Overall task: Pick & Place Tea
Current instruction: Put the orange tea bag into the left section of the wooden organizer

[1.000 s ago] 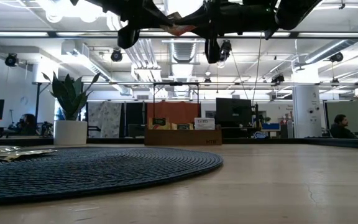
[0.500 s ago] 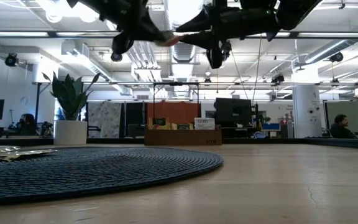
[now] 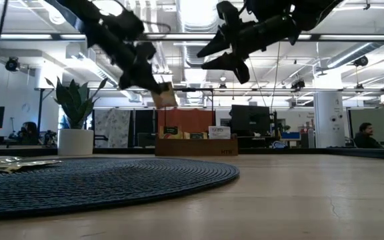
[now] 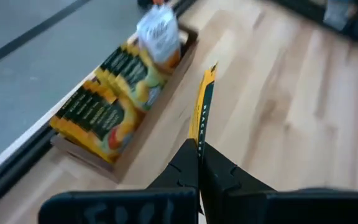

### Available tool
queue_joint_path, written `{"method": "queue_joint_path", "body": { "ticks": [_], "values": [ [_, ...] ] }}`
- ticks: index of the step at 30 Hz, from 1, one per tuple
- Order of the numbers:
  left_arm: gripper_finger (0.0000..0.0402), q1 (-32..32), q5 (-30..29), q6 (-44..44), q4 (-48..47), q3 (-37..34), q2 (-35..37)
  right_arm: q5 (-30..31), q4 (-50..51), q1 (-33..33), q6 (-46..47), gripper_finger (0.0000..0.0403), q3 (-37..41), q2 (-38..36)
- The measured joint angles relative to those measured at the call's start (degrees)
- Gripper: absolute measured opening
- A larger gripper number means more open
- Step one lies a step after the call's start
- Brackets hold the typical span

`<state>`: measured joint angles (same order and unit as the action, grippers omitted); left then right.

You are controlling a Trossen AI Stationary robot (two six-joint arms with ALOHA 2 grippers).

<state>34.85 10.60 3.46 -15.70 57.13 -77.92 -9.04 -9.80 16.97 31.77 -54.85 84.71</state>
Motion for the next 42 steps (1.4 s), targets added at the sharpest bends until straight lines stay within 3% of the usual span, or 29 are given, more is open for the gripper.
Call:
{"method": "queue_joint_path", "body": {
  "ticks": [9, 18, 25, 31, 42],
  "values": [
    [0.0, 1.3, 0.8, -18.0, -5.2, 12.0, -16.1, 0.0, 0.6, 0.1, 1.2, 0.0133, -0.3, 0.0],
    [0.0, 2.7, -5.7, -31.7, -18.1, 24.8, -24.4, 0.0, 0.7, 0.2, 2.8, 0.0121, -0.3, 0.0],
    [0.0, 5.3, -5.1, -34.9, -18.2, 24.8, -26.3, 0.1, 1.0, 0.3, 2.8, 0.0118, -0.3, 0.1],
    [0.0, 7.2, 2.5, -34.2, -16.2, 22.6, -26.6, 1.4, 1.2, 0.3, 2.2, 0.0118, -0.3, 0.1],
    [0.0, 7.6, 3.3, -33.6, -16.3, 22.3, -27.6, 1.8, 2.6, 1.9, 1.6, 0.0115, -0.2, 0.1]
  ]
}}
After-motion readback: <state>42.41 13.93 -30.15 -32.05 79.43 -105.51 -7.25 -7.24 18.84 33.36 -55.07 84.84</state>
